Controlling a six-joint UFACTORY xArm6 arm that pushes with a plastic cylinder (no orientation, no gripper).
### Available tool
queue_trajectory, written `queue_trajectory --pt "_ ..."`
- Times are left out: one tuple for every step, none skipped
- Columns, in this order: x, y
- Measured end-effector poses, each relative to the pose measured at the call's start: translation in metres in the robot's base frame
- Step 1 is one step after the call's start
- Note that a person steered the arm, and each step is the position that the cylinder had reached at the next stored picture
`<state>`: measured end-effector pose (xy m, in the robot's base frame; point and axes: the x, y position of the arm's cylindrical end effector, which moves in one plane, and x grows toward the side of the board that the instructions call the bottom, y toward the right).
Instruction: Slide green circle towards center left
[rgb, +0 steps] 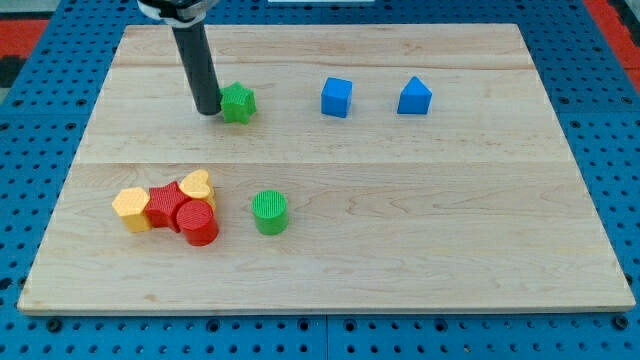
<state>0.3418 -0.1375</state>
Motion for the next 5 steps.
queue_trajectory --pt "-0.028 0.002" --pt "0.028 0.002" --pt "0.085 0.053" --pt "0.152 0.132" --pt "0.185 0.153"
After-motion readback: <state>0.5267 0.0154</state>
